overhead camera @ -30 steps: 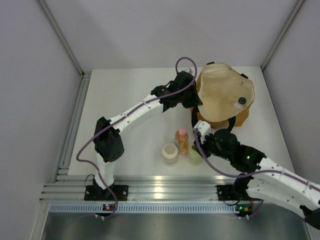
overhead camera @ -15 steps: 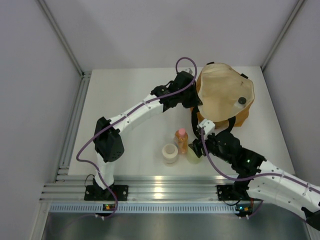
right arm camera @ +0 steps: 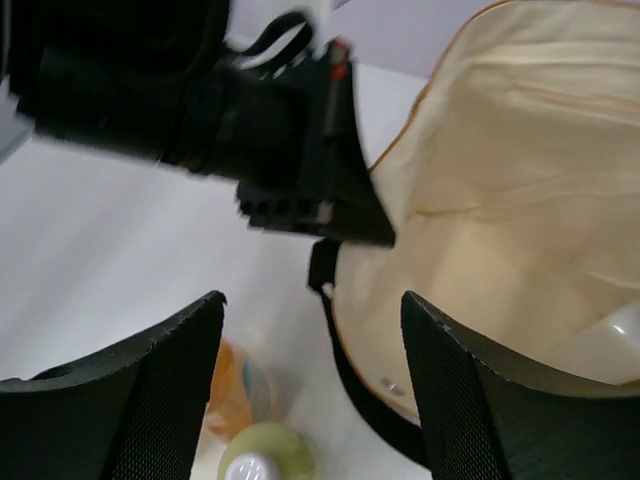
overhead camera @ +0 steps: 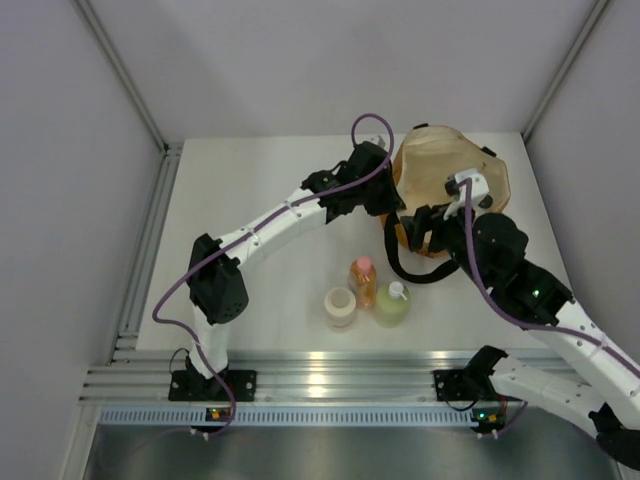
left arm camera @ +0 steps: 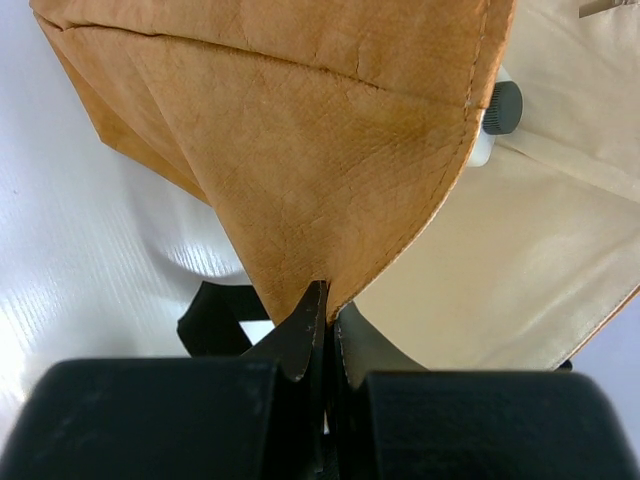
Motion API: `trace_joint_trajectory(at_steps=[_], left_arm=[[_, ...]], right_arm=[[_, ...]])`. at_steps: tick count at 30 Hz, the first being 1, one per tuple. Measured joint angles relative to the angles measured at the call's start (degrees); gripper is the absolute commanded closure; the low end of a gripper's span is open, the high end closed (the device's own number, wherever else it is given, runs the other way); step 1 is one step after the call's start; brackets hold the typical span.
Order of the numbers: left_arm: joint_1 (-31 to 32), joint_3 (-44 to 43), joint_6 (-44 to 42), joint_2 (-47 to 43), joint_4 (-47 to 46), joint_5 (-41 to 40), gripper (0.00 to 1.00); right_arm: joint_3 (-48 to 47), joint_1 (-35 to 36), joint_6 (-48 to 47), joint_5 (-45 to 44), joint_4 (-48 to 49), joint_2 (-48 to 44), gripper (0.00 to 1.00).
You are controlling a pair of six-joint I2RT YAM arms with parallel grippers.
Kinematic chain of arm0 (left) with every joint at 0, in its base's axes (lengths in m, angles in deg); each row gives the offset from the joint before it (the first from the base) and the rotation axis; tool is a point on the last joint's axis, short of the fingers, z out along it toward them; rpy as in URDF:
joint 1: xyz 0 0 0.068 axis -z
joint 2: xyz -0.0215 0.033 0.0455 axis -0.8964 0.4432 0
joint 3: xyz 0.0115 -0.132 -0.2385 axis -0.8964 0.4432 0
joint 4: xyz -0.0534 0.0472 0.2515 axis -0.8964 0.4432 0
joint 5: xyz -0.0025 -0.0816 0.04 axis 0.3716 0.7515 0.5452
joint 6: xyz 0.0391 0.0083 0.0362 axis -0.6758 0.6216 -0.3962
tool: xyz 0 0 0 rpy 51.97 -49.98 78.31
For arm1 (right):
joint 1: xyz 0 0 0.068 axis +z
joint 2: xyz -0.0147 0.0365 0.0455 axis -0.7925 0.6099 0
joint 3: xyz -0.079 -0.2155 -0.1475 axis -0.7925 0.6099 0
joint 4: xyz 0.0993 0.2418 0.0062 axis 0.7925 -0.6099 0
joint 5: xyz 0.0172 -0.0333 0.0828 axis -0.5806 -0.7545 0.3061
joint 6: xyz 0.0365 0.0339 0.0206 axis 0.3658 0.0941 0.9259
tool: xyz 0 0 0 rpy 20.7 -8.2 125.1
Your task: Take the personal care products out of the canvas bag
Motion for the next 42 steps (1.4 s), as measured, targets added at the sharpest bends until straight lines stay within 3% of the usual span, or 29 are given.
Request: trace_joint_trajectory(at_steps=[6, 12, 26, 35, 42], left_arm=[[0.02, -0.15, 0.33, 0.00, 0.00, -0.02, 1.00], [0.02, -0.15, 0.74, 0.00, 0.00, -0.07, 1.00], [0.31, 1.70, 0.74, -0.02, -0.31, -0.48, 1.00], [0.39, 4.13, 0.35, -0.13, -0.50, -0.61, 1.00], [0.39, 5.31, 0.11, -1.29, -0.59, -2.47, 1.00]], right_arm=[[-10.05, -13.31, 3.85, -1.42, -4.94, 8.50, 0.35], [-9.94, -25.18, 8.46, -1.75, -10.51, 14.75, 0.38], [-4.02, -31.50, 13.33, -2.99, -13.09, 15.17, 0.42], [-10.60, -32.26, 11.15, -9.53, -13.05, 28.04, 0.41], [-13.16, -32.54, 7.32, -12.96, -11.67, 32.20, 0.41]])
